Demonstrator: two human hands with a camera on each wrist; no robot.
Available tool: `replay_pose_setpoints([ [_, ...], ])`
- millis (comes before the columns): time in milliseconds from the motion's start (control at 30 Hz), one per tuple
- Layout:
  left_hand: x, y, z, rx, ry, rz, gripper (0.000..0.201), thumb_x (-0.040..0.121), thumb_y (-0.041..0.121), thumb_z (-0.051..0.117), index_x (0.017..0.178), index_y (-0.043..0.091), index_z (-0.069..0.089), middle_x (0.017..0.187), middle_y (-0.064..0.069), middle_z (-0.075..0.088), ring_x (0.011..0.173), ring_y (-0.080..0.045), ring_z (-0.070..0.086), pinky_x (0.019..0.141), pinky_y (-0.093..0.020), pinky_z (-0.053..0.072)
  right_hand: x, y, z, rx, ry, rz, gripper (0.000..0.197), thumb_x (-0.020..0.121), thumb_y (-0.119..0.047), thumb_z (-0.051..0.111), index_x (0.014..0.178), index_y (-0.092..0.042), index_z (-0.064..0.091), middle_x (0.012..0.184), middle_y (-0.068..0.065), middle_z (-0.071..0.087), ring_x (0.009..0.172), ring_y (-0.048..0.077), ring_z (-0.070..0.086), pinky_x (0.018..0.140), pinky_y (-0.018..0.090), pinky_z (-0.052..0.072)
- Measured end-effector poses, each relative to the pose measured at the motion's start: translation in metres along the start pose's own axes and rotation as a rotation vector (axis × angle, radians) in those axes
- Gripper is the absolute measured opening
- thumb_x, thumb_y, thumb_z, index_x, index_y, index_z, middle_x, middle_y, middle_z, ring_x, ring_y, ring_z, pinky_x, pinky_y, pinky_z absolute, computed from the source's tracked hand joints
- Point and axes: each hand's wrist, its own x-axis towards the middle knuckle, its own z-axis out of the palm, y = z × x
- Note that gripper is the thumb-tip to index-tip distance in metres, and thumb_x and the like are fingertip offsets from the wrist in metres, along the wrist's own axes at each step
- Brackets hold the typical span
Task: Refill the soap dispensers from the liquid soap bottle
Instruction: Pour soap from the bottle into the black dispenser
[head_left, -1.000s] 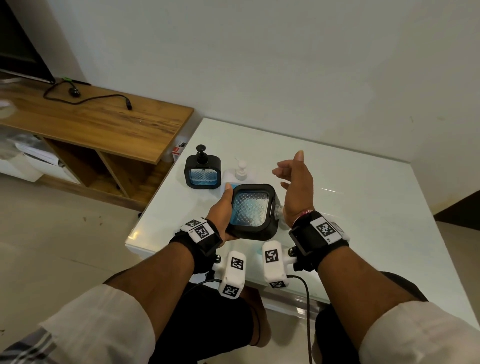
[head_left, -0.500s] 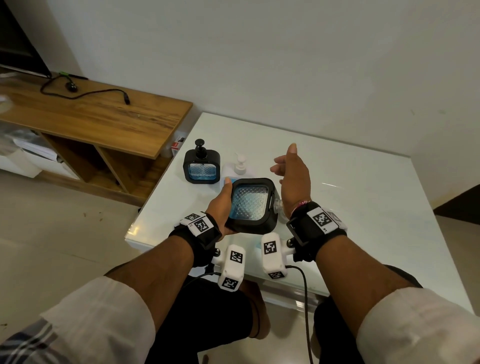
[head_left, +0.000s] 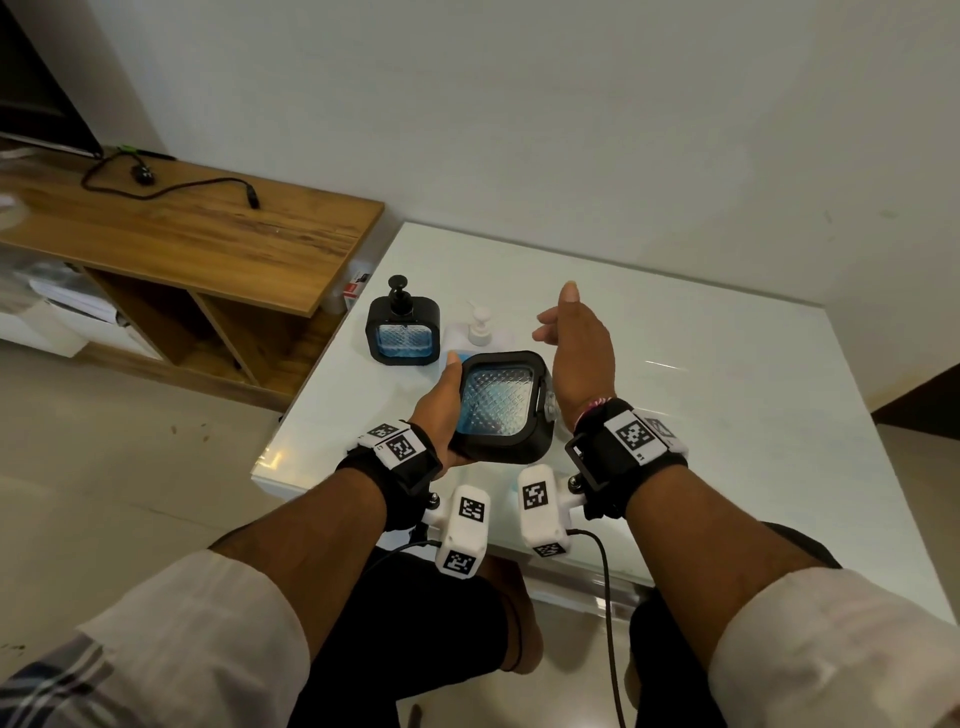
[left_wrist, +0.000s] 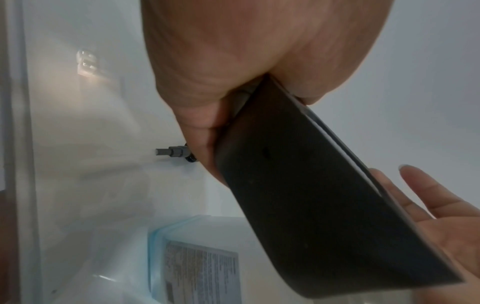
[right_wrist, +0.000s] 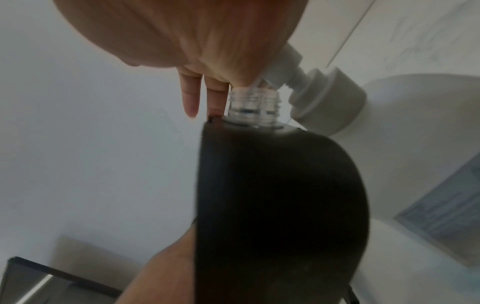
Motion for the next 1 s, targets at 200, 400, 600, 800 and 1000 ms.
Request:
replay_pose_setpoints([
  [200, 0.0007, -0.0001, -0.0004, -0.013, -0.02, -0.001, 0.065, 0.097, 0.072, 0.04, 0.126, 0.019, 0.064, 0.115, -0.013, 0.073, 0.096, -0.03, 0.071, 0.066, -0.041, 0.06, 0.0025, -0.0022, -0.0003, 0.11, -0.004, 0.051, 0.059, 0.096, -0.059, 0.029, 0.094, -0.013, 0.065, 0.097, 0.011, 0.07, 0.091, 0.017, 0.061, 0.077, 0.028, 0.04],
  [400, 0.0041, -0.0013, -0.0014, 0.002, -0.018, -0.007, 0.069, 0.096, 0.074, 0.039, 0.128, 0.019, 0.064, 0.115, -0.012, 0.074, 0.096, -0.029, 0.072, 0.065, -0.04, 0.06, 0.0016, -0.001, -0.0014, -0.004, -0.006, 0.053, 0.055, 0.101, -0.053, 0.03, 0.088, -0.012, 0.065, 0.087, 0.007, 0.068, 0.083, 0.015, 0.061, 0.071, 0.025, 0.039],
  [600, 0.0032, -0.0032, -0.0023, 0.017, -0.028, 0.008, 0.064, 0.097, 0.073, 0.04, 0.124, 0.021, 0.066, 0.112, -0.011, 0.075, 0.094, -0.029, 0.073, 0.061, -0.039, 0.061, 0.0024, 0.0001, -0.0053, 0.101, -0.013, 0.115, 0.061, 0.097, -0.061, 0.028, 0.093, -0.013, 0.066, 0.089, 0.004, 0.069, 0.093, 0.018, 0.062, 0.079, 0.033, 0.042],
  [800, 0.0068, -0.0021, -0.0037, 0.022, -0.024, 0.016, 0.067, 0.095, 0.075, 0.041, 0.13, 0.023, 0.064, 0.12, -0.012, 0.074, 0.103, -0.032, 0.072, 0.067, -0.043, 0.063, 0.0055, -0.0023, -0.0074, 0.129, -0.064, 0.183, 0.062, 0.098, -0.061, 0.026, 0.093, -0.014, 0.065, 0.088, 0.004, 0.069, 0.101, 0.022, 0.062, 0.082, 0.035, 0.041],
  [1000, 0.0088, -0.0024, -0.0022, 0.031, -0.009, 0.007, 0.072, 0.093, 0.077, 0.042, 0.132, 0.021, 0.063, 0.119, -0.012, 0.074, 0.103, -0.031, 0.072, 0.063, -0.04, 0.062, 0.0008, 0.0037, -0.009, 0.055, -0.052, 0.078, 0.057, 0.097, -0.058, 0.03, 0.092, -0.014, 0.066, 0.09, 0.006, 0.07, 0.093, 0.019, 0.063, 0.081, 0.033, 0.042],
])
